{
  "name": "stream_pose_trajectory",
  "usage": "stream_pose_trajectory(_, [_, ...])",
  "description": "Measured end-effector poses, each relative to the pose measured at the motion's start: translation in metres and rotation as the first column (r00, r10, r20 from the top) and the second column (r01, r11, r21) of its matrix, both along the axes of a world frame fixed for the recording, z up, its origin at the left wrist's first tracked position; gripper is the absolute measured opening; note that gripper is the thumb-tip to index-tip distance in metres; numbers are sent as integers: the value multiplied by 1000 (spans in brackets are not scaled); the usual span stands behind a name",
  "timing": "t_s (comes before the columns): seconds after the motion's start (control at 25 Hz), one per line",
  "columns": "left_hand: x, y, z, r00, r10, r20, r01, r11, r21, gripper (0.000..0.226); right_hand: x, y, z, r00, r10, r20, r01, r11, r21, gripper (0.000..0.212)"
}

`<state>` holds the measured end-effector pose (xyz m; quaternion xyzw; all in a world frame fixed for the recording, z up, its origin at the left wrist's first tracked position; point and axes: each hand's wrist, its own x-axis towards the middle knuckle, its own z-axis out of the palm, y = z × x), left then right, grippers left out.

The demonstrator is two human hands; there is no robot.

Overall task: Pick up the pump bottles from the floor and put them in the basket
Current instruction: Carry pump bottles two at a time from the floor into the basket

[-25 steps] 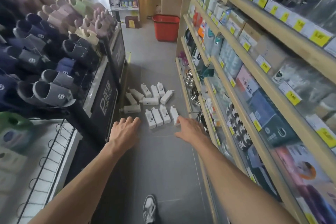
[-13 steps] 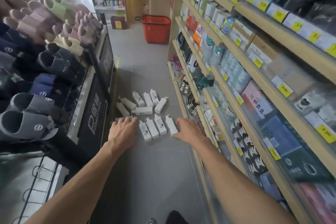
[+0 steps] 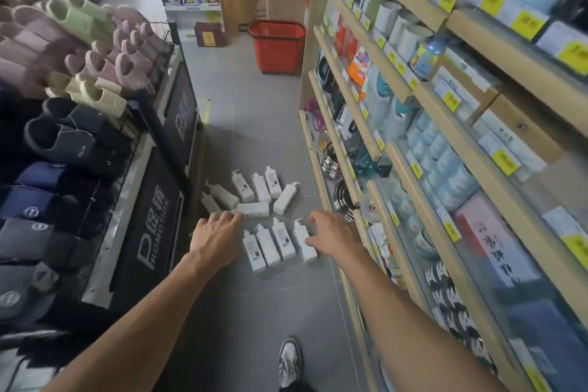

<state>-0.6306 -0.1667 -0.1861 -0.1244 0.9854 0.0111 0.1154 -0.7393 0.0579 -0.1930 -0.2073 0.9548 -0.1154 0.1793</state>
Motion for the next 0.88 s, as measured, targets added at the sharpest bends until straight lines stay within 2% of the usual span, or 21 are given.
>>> stream_pose_trajectory(0.24, [-64,-25,-19,999,11,36,-11,1000,-13,66,-84,-39,-7,998,59,11,-59,997,39,30])
stream_pose_trajectory(0.6, [-155,-107,-75,990,85,109,-94,992,79,58,-175,-142,-53,989,87,119,-95,993,66,28])
stream_pose_trajectory(0.72, [-183,-134,-108,984,83,155,-101,988,117,58,-201,-170,-85,985,50,166,-66,993,94,39])
stream_pose_trajectory(0.88, [-209,-160,-178,970,82,230,-116,984,136,62,-228,-199,-162,965,36,259,-81,983,164,49])
